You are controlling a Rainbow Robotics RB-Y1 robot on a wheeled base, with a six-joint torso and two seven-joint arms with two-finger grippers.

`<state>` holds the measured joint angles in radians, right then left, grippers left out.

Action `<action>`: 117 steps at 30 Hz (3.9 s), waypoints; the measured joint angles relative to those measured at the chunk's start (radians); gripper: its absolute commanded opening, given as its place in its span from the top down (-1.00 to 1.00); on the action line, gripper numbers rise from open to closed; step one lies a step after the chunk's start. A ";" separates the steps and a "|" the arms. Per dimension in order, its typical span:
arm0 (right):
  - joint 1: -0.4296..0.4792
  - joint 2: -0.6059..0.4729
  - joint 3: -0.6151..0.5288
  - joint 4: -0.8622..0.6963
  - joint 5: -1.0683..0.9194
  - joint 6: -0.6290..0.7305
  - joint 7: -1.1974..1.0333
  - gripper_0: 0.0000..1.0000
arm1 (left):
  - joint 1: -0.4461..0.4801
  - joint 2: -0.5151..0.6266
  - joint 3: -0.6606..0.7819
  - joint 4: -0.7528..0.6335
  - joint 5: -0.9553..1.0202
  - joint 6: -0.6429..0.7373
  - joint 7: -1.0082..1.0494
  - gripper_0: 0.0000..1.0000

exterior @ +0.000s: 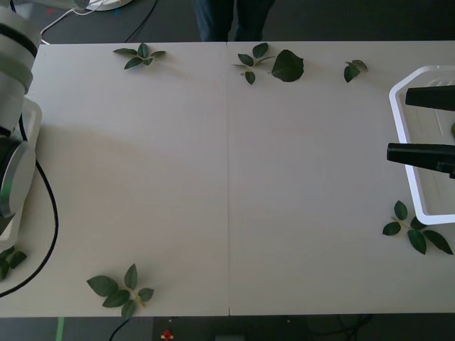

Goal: Place the red flowers into the right box and the blue flowers into the left box. If a person shows an open palm, hand one flower to the person first, then continue sorting.

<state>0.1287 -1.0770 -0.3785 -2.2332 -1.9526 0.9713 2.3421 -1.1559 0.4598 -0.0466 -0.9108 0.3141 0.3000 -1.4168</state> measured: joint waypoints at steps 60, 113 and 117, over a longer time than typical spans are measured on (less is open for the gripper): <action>0.000 0.000 0.000 0.000 0.000 0.000 0.000 -1.00 | -0.022 -0.011 0.000 0.036 0.003 -0.001 0.000 -1.00; 0.001 0.000 0.000 0.001 0.000 0.001 0.000 -1.00 | 1.084 0.926 0.004 -1.416 1.204 0.408 -0.348 -1.00; 0.001 0.000 0.000 0.001 0.000 0.001 0.000 -1.00 | 1.084 0.918 0.004 -1.401 1.225 0.427 -0.414 -1.00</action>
<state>0.1302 -1.0774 -0.3785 -2.2327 -1.9529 0.9720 2.3421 -0.0717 1.3778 -0.0430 -2.3120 1.5395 0.7273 -1.8312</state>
